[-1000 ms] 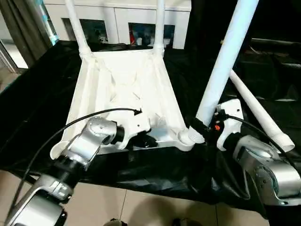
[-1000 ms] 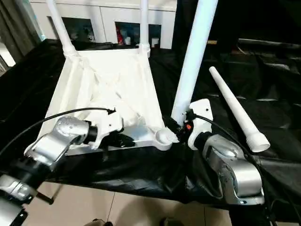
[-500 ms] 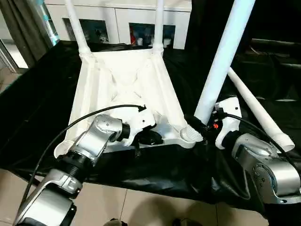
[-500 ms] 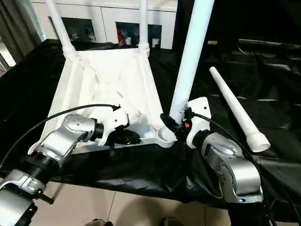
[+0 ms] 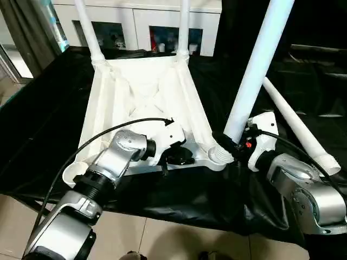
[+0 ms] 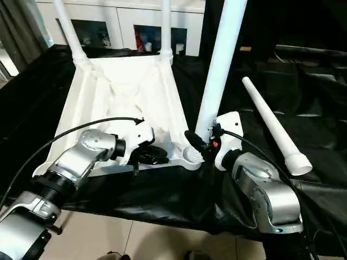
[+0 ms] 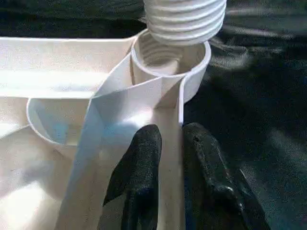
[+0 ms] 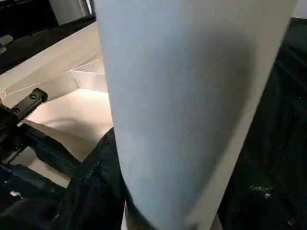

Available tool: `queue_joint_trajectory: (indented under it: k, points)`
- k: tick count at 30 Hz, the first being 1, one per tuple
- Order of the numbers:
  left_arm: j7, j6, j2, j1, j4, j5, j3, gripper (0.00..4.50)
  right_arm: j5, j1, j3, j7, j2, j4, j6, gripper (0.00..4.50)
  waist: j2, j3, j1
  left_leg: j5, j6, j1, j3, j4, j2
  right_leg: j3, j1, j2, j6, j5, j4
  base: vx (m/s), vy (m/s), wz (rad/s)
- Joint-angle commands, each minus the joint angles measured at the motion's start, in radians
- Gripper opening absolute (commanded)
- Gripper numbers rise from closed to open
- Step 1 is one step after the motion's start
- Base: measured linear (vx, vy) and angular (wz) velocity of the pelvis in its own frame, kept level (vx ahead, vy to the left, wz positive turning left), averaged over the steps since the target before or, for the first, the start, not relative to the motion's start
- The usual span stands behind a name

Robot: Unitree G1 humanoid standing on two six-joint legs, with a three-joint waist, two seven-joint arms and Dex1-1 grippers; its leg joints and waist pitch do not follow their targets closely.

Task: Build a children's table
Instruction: Insert table leg to table base

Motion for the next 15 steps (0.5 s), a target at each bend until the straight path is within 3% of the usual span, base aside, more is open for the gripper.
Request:
queue_joint_trajectory:
  k: [1, 15]
  points:
    - [0.013, -0.005, 0.012, -0.018, 0.013, 0.024, -0.004, 0.97, 0.005, -0.005, -0.005, -0.002, -0.002, -0.011, 0.008, 1.95, -0.007, -0.073, 0.002, -0.215, 0.039, 0.003, -0.007, -0.071, 0.033, 0.039, 0.060, -0.045, -0.169, -0.347, -0.082, 0.000, 0.000, 0.00]
    - [-0.014, 0.000, 0.018, -0.005, 0.020, 0.030, -0.004, 0.97, 0.005, -0.012, -0.003, -0.003, 0.003, -0.005, 0.008, 1.95, -0.007, -0.074, 0.002, -0.214, 0.039, 0.003, -0.007, -0.072, 0.034, 0.040, 0.059, -0.046, -0.176, -0.331, -0.080, 0.000, 0.000, 0.00]
